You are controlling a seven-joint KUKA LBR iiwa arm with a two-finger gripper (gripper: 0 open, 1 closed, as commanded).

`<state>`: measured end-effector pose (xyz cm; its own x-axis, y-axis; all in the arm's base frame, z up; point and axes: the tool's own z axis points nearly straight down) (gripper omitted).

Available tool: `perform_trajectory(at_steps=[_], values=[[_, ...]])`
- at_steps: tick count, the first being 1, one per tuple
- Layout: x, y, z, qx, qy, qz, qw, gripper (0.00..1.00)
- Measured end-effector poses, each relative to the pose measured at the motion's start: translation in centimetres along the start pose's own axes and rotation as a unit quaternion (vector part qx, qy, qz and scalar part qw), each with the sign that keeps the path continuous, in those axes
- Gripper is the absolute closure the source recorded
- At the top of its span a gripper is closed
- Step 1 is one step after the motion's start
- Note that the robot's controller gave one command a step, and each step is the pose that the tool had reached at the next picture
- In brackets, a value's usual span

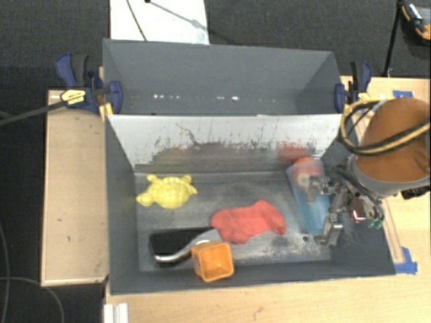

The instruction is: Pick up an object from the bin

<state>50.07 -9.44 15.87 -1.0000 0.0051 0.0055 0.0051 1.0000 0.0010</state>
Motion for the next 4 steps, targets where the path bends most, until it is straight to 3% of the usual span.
perform_trajectory(at_steps=[1, 2, 3, 4], values=[[-0.2, 0.0, -0.4, 0.001, -0.0042, -0.002, 1.0, 0.0], [-0.8, 3.9, 5.0, 0.001, -0.0074, -0.01, 0.9999, 0.0], [-4.3, 5.5, 7.1, 0.0, -0.001, -0.028, 0.9996, 0.0], [-4.4, 7.1, 7.5, 0.0, -0.0074, -0.026, 0.9996, 0.0]])
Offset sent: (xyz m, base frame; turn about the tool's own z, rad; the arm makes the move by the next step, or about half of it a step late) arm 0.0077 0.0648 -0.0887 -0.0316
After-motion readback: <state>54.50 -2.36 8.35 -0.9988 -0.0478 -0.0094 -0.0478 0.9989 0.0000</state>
